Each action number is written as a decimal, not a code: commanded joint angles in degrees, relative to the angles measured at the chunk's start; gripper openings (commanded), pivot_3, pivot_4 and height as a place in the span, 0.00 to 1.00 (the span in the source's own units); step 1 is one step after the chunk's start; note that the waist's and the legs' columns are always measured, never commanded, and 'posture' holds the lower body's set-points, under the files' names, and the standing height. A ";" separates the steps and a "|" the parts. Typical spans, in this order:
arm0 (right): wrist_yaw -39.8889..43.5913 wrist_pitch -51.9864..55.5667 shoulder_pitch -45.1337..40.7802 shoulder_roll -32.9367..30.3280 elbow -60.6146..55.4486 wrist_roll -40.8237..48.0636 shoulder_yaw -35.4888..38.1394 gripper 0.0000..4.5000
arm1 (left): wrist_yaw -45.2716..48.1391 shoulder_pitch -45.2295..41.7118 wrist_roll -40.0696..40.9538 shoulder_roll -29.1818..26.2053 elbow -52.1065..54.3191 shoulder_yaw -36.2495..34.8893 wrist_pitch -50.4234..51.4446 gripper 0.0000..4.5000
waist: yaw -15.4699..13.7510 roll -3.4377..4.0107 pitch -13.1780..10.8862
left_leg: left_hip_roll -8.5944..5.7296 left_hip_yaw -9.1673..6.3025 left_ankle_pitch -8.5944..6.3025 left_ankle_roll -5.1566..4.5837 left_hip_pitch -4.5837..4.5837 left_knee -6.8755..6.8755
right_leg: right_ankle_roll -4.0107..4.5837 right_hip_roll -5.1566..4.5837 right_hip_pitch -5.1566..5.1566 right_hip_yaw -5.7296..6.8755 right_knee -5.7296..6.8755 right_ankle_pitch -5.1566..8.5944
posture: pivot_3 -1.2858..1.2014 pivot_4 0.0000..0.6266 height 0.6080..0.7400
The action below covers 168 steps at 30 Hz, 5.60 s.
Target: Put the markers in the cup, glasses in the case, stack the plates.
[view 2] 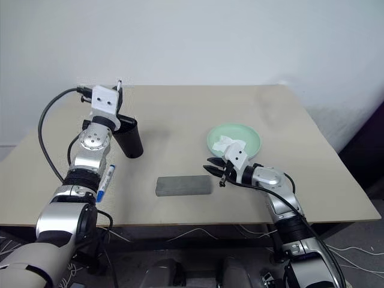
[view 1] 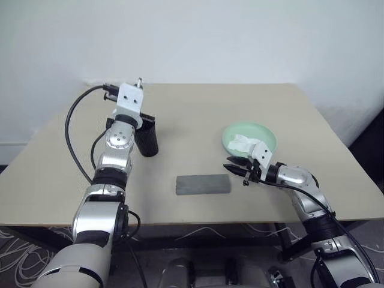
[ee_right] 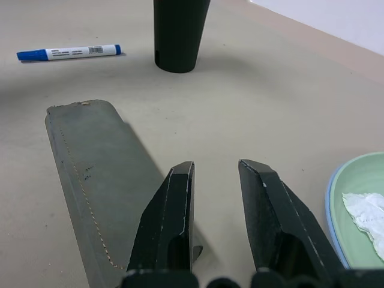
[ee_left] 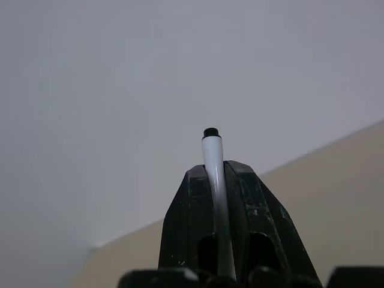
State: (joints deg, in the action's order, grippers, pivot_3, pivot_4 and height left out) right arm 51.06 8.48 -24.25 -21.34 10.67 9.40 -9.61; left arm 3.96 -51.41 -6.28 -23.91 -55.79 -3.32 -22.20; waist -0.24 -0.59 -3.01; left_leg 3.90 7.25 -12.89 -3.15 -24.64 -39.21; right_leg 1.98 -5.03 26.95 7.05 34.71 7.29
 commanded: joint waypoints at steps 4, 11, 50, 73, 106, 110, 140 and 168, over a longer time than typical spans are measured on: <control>-0.09 -0.85 -1.63 -0.38 -1.05 0.67 1.37 0.27 | -2.38 -4.88 -1.16 0.38 -5.40 0.61 -4.97 0.00 | 0.01 -0.02 0.00 | 0.01 -0.01 0.00 0.00 0.00 0.00 | 0.00 0.00 0.00 0.01 0.01 0.00 | 0.52 0.00 0.92; -0.02 -0.76 -1.73 -0.43 -0.92 0.64 1.33 0.27 | -1.94 -6.34 -0.86 1.03 -8.62 0.29 -5.78 0.35 | 0.02 -0.02 0.00 | 0.02 -0.01 0.00 0.00 0.00 0.01 | -0.01 0.00 0.02 0.01 0.02 0.00 | 0.52 0.00 0.92; 3.34 -2.29 -3.25 0.66 2.78 0.53 -0.19 0.27 | 8.94 32.86 17.28 -9.84 75.70 -14.84 93.19 0.50 | 1.42 0.00 -0.02 | 0.14 -0.04 -0.01 0.05 0.09 0.07 | 0.03 0.06 0.06 0.00 0.09 0.02 | 0.52 0.00 0.92; 1.68 -1.97 -1.39 1.15 0.93 0.36 -0.37 0.27 | 11.18 32.47 15.49 -6.71 56.26 -8.87 80.41 0.50 | 1.42 0.03 -0.02 | 0.59 0.07 -0.02 0.06 0.04 0.13 | 0.04 0.05 0.18 0.05 0.03 0.02 | 0.52 0.00 0.92; 1.20 -2.59 -3.93 1.49 2.99 0.02 0.03 0.27 | 10.66 7.52 4.03 -1.59 35.77 1.64 18.25 0.04 | 1.47 0.05 -0.01 | 0.17 0.07 0.01 0.08 0.12 0.25 | 0.04 0.11 0.23 0.04 0.07 0.02 | 0.52 0.00 0.92; 0.79 -2.67 -3.83 1.29 2.79 0.00 0.45 0.27 | 3.61 2.42 0.09 -2.02 21.79 1.31 6.36 0.04 | 1.46 0.05 -0.01 | 0.11 0.05 0.04 0.11 0.10 0.25 | 0.00 0.10 0.23 0.00 0.09 -0.01 | 0.52 0.00 0.92; 0.43 -1.97 -2.44 0.52 0.84 0.47 0.69 0.27 | 10.90 -4.31 9.67 -0.30 -3.34 -4.55 -10.20 0.54 | 1.47 -0.02 -0.01 | -0.02 0.01 -0.01 0.07 0.01 0.14 | -0.09 0.02 0.23 -0.01 0.09 -0.06 | 0.52 0.00 0.92; 4.70 -1.99 -1.77 -7.73 3.27 1.57 5.01 0.27 | 52.37 41.08 23.12 -17.46 41.31 -2.47 28.67 0.99 | 0.05 0.20 -0.37 | -0.08 -0.38 -0.01 0.78 0.94 0.77 | 0.68 -0.09 -0.74 -0.81 3.77 4.22 | 0.52 0.00 0.92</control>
State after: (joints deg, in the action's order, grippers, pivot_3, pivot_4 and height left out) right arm 55.42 7.53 -24.55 -28.44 14.68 9.59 -6.63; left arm 57.18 -9.44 17.37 -40.87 -15.63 -4.29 7.90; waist -0.19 -0.39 -3.37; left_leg 3.53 5.30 -12.92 -2.29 -23.76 -38.94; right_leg 2.66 -5.11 25.81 7.08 38.29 11.51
